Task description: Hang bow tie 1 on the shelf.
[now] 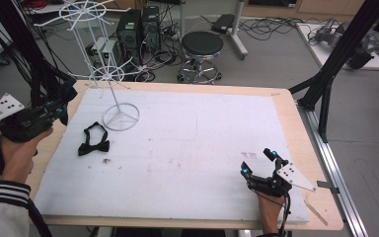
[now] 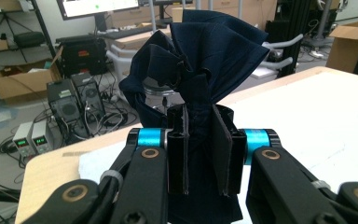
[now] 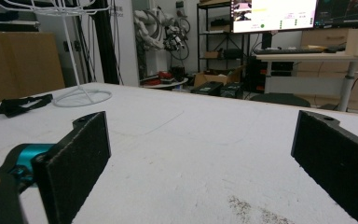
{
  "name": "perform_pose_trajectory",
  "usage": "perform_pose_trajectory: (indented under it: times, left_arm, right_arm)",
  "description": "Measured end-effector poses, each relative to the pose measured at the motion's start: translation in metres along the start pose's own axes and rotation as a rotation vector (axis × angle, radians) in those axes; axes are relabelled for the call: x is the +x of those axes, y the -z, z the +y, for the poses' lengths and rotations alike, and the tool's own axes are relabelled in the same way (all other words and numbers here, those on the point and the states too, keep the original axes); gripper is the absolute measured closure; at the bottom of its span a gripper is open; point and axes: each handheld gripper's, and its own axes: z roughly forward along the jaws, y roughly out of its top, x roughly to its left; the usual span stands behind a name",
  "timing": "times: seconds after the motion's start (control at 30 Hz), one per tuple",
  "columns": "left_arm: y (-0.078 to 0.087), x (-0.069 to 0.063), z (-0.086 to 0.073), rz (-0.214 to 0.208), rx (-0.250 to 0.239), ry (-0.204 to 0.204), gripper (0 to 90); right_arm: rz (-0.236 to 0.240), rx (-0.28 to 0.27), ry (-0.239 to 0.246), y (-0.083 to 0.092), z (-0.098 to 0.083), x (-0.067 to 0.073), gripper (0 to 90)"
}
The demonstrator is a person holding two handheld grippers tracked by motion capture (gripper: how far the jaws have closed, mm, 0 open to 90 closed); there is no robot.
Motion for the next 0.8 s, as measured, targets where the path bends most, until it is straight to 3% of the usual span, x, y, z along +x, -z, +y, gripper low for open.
perform_pose_trajectory:
  times: [0.17,0.7,0.8]
  left_arm:
    - [-0.003,-0.005,0.005,-0.008,0.002,-0.019,76.8]
    - [-0.023,-0.018,-0.001,-0.037,0.047,-0.051,76.8]
    - [-0.027,-0.02,-0.004,-0.039,0.051,-0.042,76.8]
  right_arm:
    - [0.0,0.001,-0.006,0.0,0.0,0.0,3.8]
    - [-0.001,-0.004,-0.001,0.0,0.0,0.0,3.8]
    - [0.002,-0.007,-0.005,0.0,0.0,-0.001,3.8]
